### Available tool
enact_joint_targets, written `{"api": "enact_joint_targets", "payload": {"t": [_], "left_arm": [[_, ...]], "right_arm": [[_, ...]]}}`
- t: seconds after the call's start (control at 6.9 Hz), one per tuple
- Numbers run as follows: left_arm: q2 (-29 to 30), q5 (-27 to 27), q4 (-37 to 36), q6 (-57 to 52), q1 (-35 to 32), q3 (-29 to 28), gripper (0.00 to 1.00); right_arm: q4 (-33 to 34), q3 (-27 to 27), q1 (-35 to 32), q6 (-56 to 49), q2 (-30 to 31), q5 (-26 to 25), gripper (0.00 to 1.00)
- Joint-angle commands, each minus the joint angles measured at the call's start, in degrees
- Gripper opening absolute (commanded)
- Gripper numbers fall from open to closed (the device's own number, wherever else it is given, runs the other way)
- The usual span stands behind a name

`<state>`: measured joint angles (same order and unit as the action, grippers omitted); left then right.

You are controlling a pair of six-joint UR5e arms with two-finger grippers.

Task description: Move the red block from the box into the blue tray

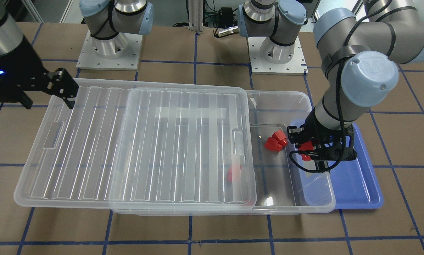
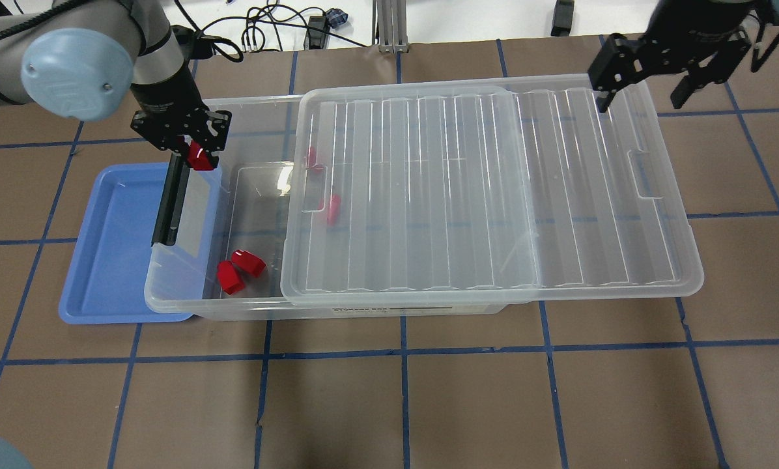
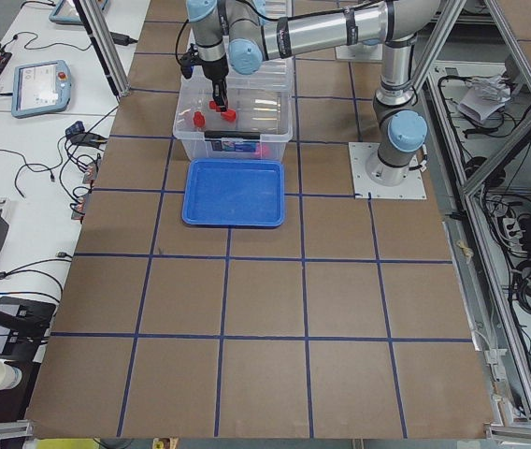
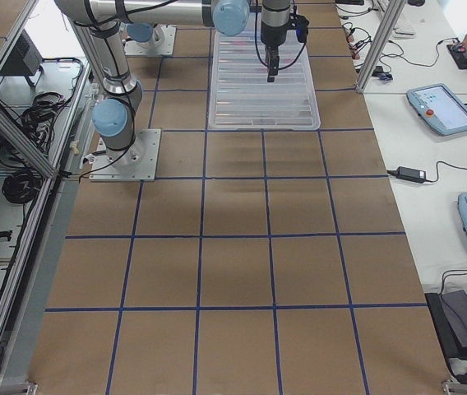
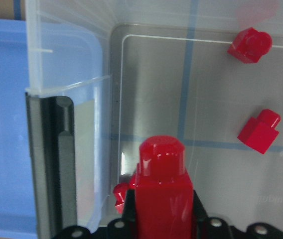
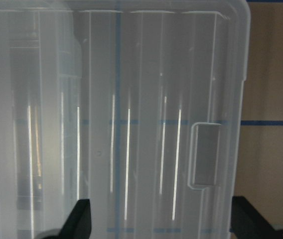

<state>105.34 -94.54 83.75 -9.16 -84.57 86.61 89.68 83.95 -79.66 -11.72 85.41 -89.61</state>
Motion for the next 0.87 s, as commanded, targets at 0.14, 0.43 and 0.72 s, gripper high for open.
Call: {"api": "enact_joint_targets", "payload": {"t": [0.14,0.43,0.72], "left_arm": [[1.09,1.37,-0.42,-21.18,10.28,1.53,0.00],[2.33,4.70,-8.89,-28.45,17.13,8.10,0.00],[4.60,4.10,-19.63,-28.11,18.47,14.35,0.00]], "right_arm": [[2.31,3.83,12.66,-17.40,-2.17,-0.39,1.00],[14.22,14.09,14.27,-18.86,-2.26,-4.32,1.00],[17.45,18.00,14.27,-18.86,-2.09,-4.43,1.00]]}}
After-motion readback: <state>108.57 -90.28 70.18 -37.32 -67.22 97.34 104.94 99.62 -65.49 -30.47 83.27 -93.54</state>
